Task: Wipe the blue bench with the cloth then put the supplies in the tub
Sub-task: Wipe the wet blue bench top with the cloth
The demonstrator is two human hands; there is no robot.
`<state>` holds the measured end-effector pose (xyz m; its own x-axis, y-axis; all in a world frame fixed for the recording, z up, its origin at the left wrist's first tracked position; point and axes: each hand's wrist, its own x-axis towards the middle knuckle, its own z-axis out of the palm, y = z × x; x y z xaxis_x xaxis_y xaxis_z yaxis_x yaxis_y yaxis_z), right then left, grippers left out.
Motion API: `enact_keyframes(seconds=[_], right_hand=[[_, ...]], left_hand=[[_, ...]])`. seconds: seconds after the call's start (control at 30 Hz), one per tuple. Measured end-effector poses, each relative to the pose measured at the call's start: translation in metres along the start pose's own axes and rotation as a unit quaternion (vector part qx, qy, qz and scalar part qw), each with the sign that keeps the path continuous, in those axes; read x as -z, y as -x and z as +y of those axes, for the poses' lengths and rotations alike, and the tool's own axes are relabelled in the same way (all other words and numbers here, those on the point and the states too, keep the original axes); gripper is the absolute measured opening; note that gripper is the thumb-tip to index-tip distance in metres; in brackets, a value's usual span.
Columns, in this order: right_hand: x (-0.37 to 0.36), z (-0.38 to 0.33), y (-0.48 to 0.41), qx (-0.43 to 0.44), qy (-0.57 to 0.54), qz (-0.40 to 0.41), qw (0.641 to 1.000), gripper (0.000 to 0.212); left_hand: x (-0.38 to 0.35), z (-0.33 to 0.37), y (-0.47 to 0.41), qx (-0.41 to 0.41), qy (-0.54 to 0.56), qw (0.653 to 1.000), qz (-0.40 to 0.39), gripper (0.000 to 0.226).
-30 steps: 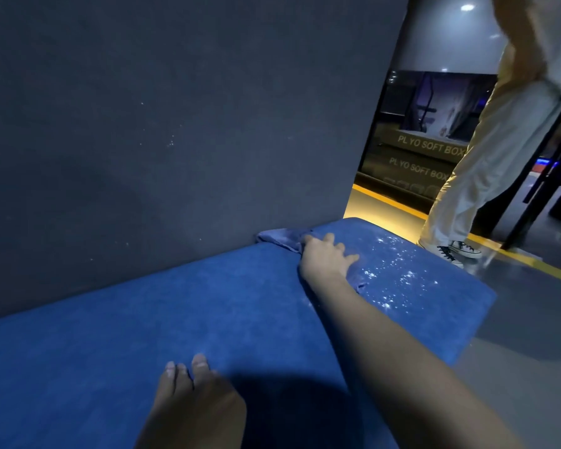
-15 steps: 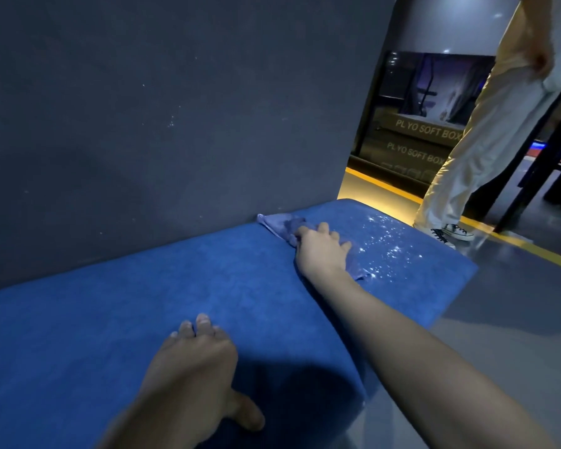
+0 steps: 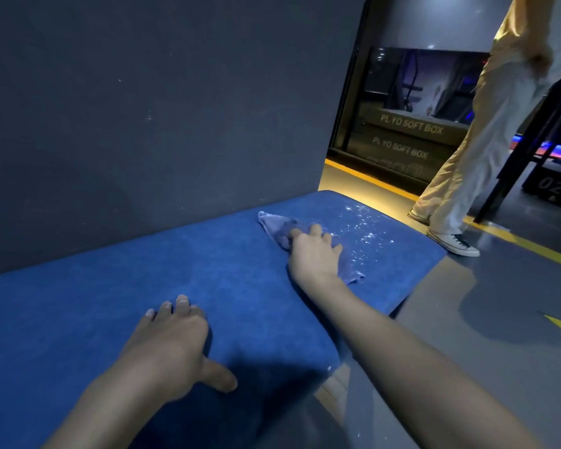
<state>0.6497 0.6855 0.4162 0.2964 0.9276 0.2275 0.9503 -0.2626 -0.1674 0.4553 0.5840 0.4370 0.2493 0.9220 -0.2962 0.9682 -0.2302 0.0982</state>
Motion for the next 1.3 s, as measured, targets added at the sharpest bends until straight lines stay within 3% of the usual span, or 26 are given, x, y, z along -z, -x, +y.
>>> enact_keyframes(seconds=[0.13, 0.3, 0.4, 0.63, 0.8, 0.9, 1.13, 1.3], right_hand=[[-0.009, -0.016, 0.037, 0.123, -0.014, 0.013, 0.992, 0.033], [0.004, 0.044, 0.02, 0.007, 0.01, 0.028, 1.0, 0.035], [0.013, 0.054, 0.019, -0.027, -0.006, 0.014, 1.0, 0.035], [0.001, 0.017, 0.082, 0.1, -0.028, 0.054, 0.993, 0.028], [0.014, 0.06, 0.052, -0.023, -0.051, 0.059, 0.997, 0.029], [0.019, 0.068, 0.058, -0.047, -0.106, 0.061, 0.991, 0.028], [-0.002, 0.013, 0.149, -0.068, -0.335, 0.166, 0.925, 0.025], [-0.027, -0.002, 0.157, -0.061, -0.326, 0.307, 0.892, 0.023]], left_hand=[[0.002, 0.004, 0.003, 0.013, 0.037, 0.999, -0.014, 0.099], [-0.008, 0.022, 0.018, -0.04, 0.088, 0.995, 0.004, 0.098], [-0.019, 0.041, 0.023, -0.056, 0.06, 0.997, 0.004, 0.1], [-0.013, 0.054, 0.012, -0.028, -0.029, 0.999, -0.016, 0.097], [-0.013, 0.051, 0.017, -0.025, -0.008, 0.999, -0.028, 0.1], [-0.013, 0.049, 0.022, -0.031, 0.007, 0.999, -0.02, 0.098], [-0.011, 0.053, 0.02, -0.022, -0.014, 0.999, -0.024, 0.094], [-0.006, 0.06, 0.018, -0.011, -0.046, 0.998, -0.047, 0.087]])
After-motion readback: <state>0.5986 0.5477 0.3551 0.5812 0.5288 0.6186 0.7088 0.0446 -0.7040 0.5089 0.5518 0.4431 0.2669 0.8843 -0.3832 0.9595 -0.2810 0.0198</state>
